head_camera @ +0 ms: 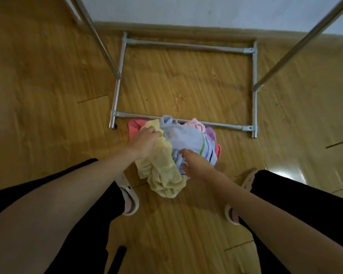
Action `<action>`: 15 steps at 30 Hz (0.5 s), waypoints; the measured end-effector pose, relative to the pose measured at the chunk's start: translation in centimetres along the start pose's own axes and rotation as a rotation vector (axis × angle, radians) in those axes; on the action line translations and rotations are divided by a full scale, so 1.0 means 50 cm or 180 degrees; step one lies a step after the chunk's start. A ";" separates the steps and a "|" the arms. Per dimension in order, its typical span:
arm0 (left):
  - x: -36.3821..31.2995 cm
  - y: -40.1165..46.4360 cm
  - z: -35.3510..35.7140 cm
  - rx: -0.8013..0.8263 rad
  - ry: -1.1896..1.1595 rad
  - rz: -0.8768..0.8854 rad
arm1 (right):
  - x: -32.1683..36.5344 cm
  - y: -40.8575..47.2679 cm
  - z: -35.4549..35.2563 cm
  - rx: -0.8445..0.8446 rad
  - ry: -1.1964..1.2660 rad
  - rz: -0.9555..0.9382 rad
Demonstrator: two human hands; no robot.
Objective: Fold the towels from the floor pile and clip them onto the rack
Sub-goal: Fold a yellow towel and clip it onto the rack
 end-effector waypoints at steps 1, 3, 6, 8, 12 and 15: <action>0.002 0.008 0.017 0.0131 0.0049 0.0067 | 0.004 0.009 0.026 0.0046 0.0075 0.0032; 0.008 0.026 0.042 0.0319 0.0168 0.0161 | 0.012 0.027 0.067 0.0030 0.0220 0.0106; 0.014 0.049 0.059 0.0329 0.0582 0.0318 | 0.028 0.047 0.107 -0.0124 0.0396 0.0257; 0.015 0.058 0.062 0.0229 0.0868 0.0412 | 0.038 0.056 0.122 -0.0229 0.0720 0.0420; 0.005 0.056 0.051 -0.0023 0.1355 0.0577 | 0.050 0.060 0.120 -0.0391 0.1247 0.0871; 0.007 0.039 0.042 0.0033 0.1512 0.0585 | 0.064 0.045 0.089 -0.0560 0.1194 0.0739</action>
Point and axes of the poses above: each hand's wrist, its own y-axis towards the middle knuckle, its own z-axis out of the palm, x = y × z, the point moved 4 cm from there along y, towards the middle knuckle, and after that the axes turned 9 degrees about -y, right-handed, at the moved point
